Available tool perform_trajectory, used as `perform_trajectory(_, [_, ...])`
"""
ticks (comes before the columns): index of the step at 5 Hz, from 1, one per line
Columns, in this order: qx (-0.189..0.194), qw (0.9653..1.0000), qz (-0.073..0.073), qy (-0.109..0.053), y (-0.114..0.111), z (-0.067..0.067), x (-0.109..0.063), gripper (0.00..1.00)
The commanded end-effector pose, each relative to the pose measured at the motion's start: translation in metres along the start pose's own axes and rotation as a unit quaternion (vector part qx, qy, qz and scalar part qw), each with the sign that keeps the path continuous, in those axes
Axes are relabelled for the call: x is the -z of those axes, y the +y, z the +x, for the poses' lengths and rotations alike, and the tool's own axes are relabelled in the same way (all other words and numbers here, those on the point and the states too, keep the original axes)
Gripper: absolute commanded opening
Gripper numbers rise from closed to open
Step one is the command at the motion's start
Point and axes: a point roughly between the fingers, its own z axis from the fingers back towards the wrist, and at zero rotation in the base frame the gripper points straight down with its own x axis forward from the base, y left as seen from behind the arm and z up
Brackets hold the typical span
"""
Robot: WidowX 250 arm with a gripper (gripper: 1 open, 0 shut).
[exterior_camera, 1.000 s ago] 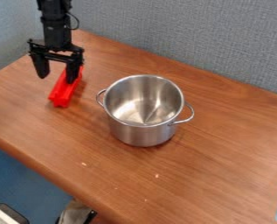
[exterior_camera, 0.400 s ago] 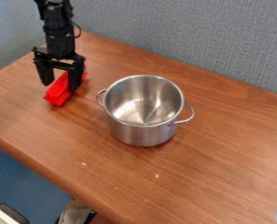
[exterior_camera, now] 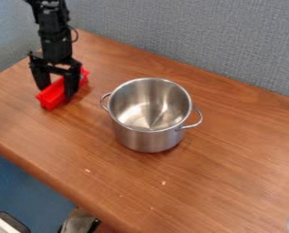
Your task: Move the red object from the metal pot to the table
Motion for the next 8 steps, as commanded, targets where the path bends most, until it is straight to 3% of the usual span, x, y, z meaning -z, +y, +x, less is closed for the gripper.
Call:
perform_trajectory(1, [-0.018, 0.9989, 0.003, -0.043, 0.015, 0.01, -0.026, 1.0])
perform_trajectory(3, [-0.051, 0.9967, 0.022, -0.06, 0.038, 0.012, -0.066, 1.0])
perform_trajectory(4, [-0.063, 0.9959, 0.032, -0.057, 0.049, 0.014, -0.074, 1.0])
perform_trajectory(5, [-0.056, 0.9971, 0.035, -0.039, 0.037, 0.003, -0.048, 1.0])
perform_trajectory(6, [-0.048, 0.9978, 0.03, -0.035, 0.023, -0.011, -0.039, 1.0])
perform_trajectory(8, [-0.064, 0.9962, 0.022, -0.055, -0.037, 0.007, -0.05, 1.0])
